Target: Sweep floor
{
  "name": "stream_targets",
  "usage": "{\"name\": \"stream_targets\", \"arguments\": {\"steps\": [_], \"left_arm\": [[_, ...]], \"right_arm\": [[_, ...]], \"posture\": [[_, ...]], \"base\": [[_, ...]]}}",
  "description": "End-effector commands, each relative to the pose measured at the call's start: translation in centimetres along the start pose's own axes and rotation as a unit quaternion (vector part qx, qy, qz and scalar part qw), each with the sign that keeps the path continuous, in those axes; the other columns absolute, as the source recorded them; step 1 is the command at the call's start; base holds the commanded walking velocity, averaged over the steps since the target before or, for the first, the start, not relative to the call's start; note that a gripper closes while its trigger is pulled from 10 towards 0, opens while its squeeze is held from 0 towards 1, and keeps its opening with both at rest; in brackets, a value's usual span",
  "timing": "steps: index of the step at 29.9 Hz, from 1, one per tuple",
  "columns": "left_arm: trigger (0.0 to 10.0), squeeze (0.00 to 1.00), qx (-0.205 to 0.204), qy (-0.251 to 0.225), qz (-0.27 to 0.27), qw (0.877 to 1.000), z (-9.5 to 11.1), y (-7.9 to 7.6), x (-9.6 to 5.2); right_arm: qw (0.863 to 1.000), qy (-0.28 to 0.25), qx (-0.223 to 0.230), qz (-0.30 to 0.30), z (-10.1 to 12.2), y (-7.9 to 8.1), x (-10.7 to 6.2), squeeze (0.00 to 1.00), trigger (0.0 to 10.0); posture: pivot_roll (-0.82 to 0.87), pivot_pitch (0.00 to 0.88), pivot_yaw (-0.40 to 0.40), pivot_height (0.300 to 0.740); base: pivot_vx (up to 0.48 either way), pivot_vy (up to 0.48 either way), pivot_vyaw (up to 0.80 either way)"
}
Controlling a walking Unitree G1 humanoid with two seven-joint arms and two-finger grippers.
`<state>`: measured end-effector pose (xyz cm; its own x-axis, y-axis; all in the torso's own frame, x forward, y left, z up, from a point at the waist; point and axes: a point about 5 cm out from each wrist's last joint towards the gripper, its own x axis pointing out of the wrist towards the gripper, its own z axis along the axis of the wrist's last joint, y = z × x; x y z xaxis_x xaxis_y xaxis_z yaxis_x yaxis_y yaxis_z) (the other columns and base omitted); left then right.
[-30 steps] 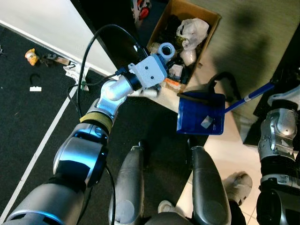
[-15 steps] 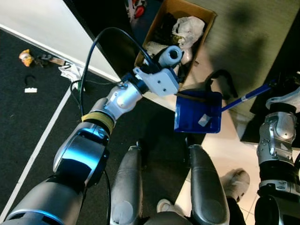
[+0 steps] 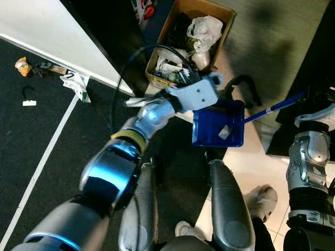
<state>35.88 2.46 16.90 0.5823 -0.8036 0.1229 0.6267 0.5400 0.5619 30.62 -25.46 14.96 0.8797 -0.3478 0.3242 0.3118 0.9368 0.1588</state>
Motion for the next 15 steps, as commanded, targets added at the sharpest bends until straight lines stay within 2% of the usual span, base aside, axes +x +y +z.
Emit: {"name": "stream_targets", "arguments": {"steps": [1,2,3,5,6,7,8,9,10,11,12,14,15], "left_arm": [[10.0,0.0,-0.069,-0.067,-0.016,0.995,1.5,-0.5,0.8],[10.0,0.0,-0.069,-0.067,-0.016,0.995,1.5,-0.5,0.8],[10.0,0.0,-0.085,-0.124,-0.008,0.989,3.1,0.4,1.1],[10.0,0.0,-0.109,-0.18,0.003,0.978,4.7,1.7,1.1],[10.0,0.0,-0.109,-0.18,0.003,0.978,4.7,1.7,1.1],[10.0,0.0,-0.132,-0.23,0.003,0.964,6.2,2.8,1.0],[10.0,0.0,-0.132,-0.23,0.003,0.964,6.2,2.8,1.0],[10.0,0.0,-0.145,-0.249,-0.006,0.958,6.8,3.2,0.9],[10.0,0.0,-0.16,-0.273,-0.032,0.948,7.6,3.6,0.8],[10.0,0.0,-0.16,-0.273,-0.032,0.948,7.6,3.6,0.8],[10.0,0.0,-0.173,-0.287,-0.065,0.94,8.2,3.7,0.6],[10.0,0.0,-0.183,-0.293,-0.184,0.92,8.9,3.2,-0.4],[10.0,0.0,-0.183,-0.293,-0.184,0.92,8.9,3.2,-0.4]], "right_arm": [[0.997,0.082,0.001,-0.013,-2.9,-0.7,-1.6,0.0,10.0],[0.997,0.082,0.001,-0.013,-2.9,-0.7,-1.6,0.0,10.0],[0.997,0.08,0.002,-0.014,-2.8,-0.9,-1.4,0.0,10.0],[0.997,0.08,0.002,-0.015,-2.8,-1.0,-1.2,0.0,10.0],[0.997,0.08,0.002,-0.015,-2.8,-1.0,-1.2,0.0,10.0],[0.997,0.081,0.004,-0.015,-2.9,-1.0,-1.0,0.0,10.0],[0.997,0.081,0.004,-0.015,-2.9,-1.0,-1.0,0.0,10.0],[0.997,0.081,0.004,-0.015,-3.0,-1.0,-1.0,0.0,10.0],[0.997,0.082,0.005,-0.014,-3.0,-1.0,-0.9,0.0,10.0],[0.997,0.082,0.005,-0.014,-3.0,-1.0,-0.9,0.0,10.0],[0.996,0.082,0.006,-0.013,-3.0,-0.9,-0.8,0.0,10.0],[0.996,0.084,0.008,-0.01,-3.1,-0.6,-0.6,0.0,10.0],[0.996,0.084,0.008,-0.01,-3.1,-0.6,-0.6,0.0,10.0]], "posture": [[-0.15,0.515,0.06,0.731],[-0.15,0.515,0.06,0.731],[-0.14,0.51,0.063,0.731],[-0.13,0.495,0.065,0.731],[-0.13,0.495,0.065,0.731],[-0.12,0.483,0.067,0.731],[-0.12,0.483,0.067,0.731],[-0.11,0.481,0.068,0.731],[-0.1,0.475,0.067,0.731],[-0.1,0.475,0.067,0.731],[-0.1,0.472,0.066,0.731],[-0.09,0.47,0.067,0.731],[-0.09,0.47,0.067,0.731]], "base": [[0.0,0.0,0.0],[0.0,0.0,0.0],[0.0,0.0,0.0],[0.0,0.0,0.0],[0.0,0.0,0.0],[0.0,0.0,0.0],[0.0,0.0,0.0],[0.0,0.0,0.0],[0.0,0.0,0.0],[0.0,0.0,0.0],[0.0,0.0,0.0],[0.0,0.0,0.0],[0.0,0.0,0.0]]}}
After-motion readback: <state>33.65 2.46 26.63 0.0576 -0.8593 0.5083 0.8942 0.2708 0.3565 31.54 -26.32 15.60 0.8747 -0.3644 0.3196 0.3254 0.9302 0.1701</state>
